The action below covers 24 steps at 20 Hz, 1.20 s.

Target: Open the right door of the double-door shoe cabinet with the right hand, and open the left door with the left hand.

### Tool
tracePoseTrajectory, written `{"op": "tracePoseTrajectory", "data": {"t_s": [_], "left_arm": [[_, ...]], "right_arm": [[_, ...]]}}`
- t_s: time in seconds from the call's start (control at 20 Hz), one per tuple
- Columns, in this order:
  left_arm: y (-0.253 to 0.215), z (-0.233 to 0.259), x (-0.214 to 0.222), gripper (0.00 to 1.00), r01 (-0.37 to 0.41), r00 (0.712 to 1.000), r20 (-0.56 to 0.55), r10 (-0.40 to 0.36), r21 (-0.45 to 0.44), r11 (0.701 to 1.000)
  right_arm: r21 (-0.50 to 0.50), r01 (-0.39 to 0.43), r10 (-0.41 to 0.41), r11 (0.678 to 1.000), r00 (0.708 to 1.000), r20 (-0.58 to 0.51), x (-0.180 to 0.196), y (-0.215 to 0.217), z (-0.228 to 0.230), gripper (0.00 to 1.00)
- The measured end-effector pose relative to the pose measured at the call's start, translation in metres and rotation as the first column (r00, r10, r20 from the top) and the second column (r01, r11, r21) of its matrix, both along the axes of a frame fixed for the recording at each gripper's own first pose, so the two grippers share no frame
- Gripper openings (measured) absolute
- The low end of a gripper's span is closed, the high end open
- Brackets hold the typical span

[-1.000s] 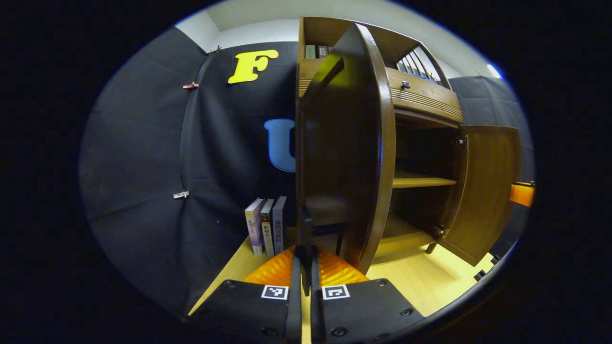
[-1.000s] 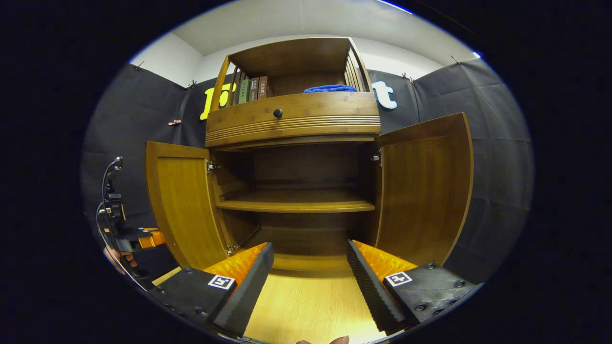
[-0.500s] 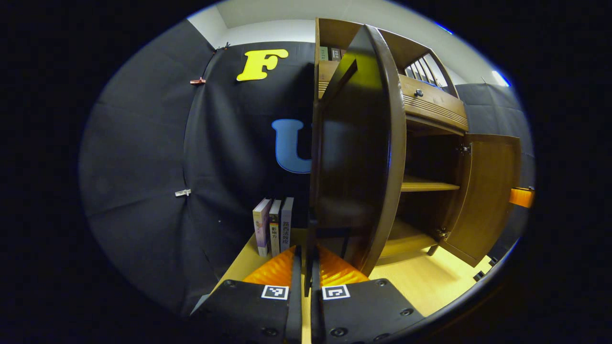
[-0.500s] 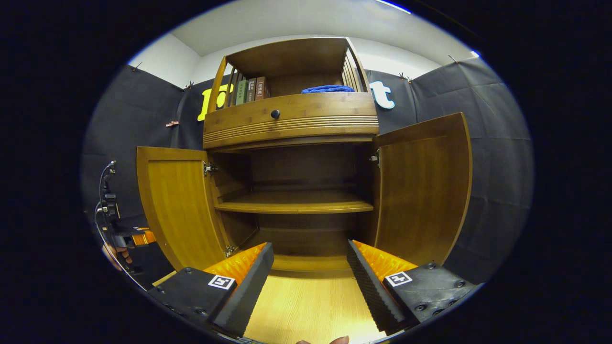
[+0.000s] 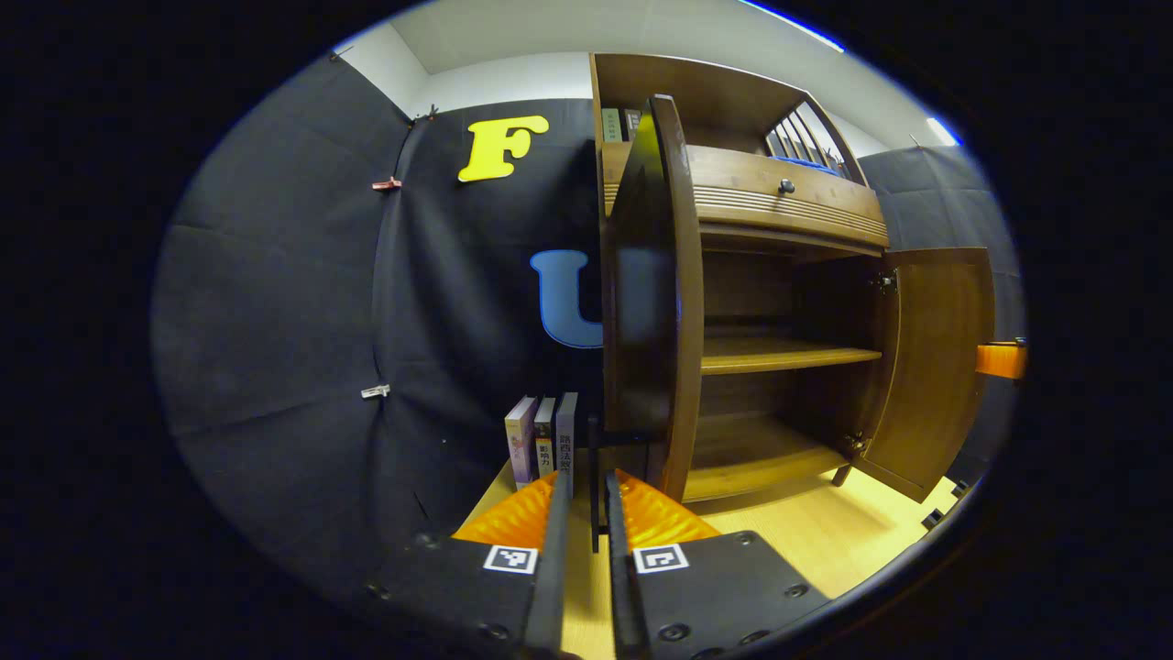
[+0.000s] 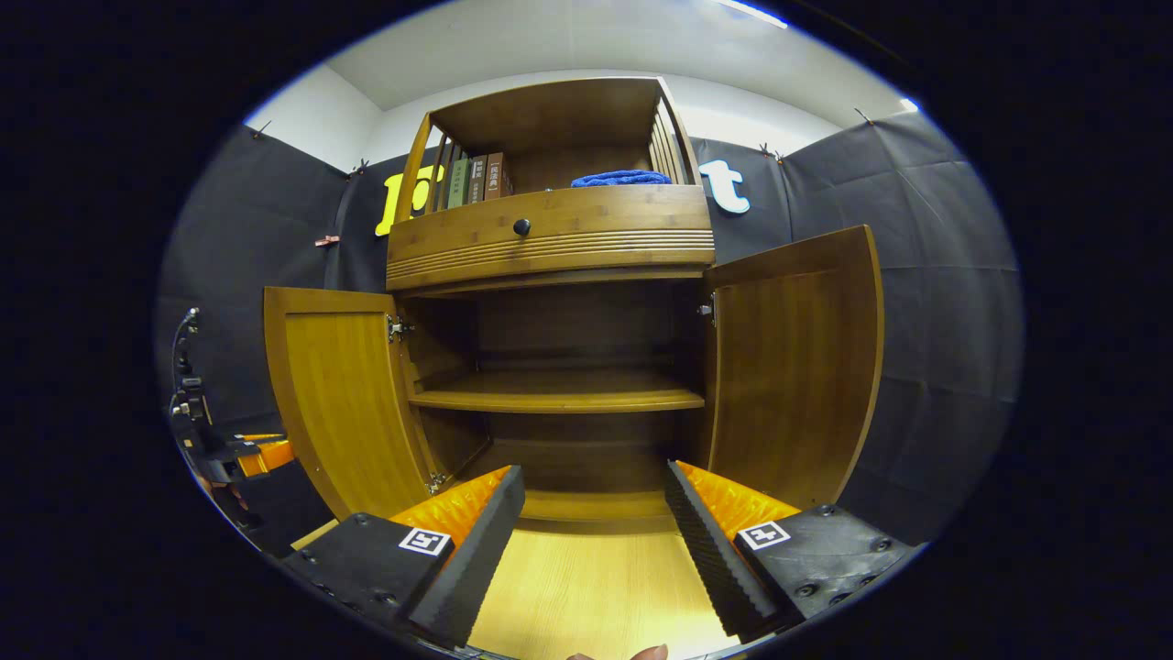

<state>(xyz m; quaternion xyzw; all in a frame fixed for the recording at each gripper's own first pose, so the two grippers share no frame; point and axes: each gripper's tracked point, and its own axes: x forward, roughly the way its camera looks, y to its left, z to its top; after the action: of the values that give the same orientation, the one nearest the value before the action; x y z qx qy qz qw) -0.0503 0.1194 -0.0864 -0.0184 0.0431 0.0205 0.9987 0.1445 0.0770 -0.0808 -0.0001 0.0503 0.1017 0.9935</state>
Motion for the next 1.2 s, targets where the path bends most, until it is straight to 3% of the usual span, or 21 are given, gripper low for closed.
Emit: {"op": "tracePoseTrajectory", "data": {"t_s": [0.05, 0.1, 0.2, 0.3, 0.6, 1.2], "left_arm": [[-0.002, 0.003, -0.007, 0.35, -0.009, 1.0, 0.007, 0.009, 0.003, 1.0], [-0.004, 0.004, -0.014, 0.45, -0.019, 1.0, 0.012, 0.018, 0.009, 1.0], [-0.011, 0.007, -0.026, 0.68, -0.024, 1.0, 0.012, 0.023, 0.015, 1.0], [-0.016, 0.014, -0.036, 0.94, -0.037, 0.999, 0.021, 0.037, 0.005, 0.999], [-0.047, 0.028, -0.044, 0.96, -0.026, 0.999, 0.032, 0.029, -0.07, 0.997], [-0.098, 0.046, -0.032, 0.96, 0.072, 0.996, 0.06, -0.069, -0.044, 0.996]], "right_arm": [[-0.001, -0.001, 0.001, 1.0, 1.0, 0.003, 0.001, -0.001, 0.001, 1.0], [0.006, -0.006, 0.006, 1.0, 1.0, 0.007, 0.003, 0.0, 0.003, 0.92], [0.019, -0.004, 0.004, 1.0, 1.0, 0.015, 0.006, 0.001, 0.006, 1.0], [0.026, -0.01, 0.01, 1.0, 1.0, 0.022, 0.007, 0.002, 0.009, 0.99], [0.023, -0.011, 0.01, 1.0, 0.999, 0.046, 0.007, -0.002, 0.015, 0.98], [0.004, 0.031, -0.031, 1.0, 0.997, 0.075, -0.001, -0.014, 0.023, 0.98]]}}
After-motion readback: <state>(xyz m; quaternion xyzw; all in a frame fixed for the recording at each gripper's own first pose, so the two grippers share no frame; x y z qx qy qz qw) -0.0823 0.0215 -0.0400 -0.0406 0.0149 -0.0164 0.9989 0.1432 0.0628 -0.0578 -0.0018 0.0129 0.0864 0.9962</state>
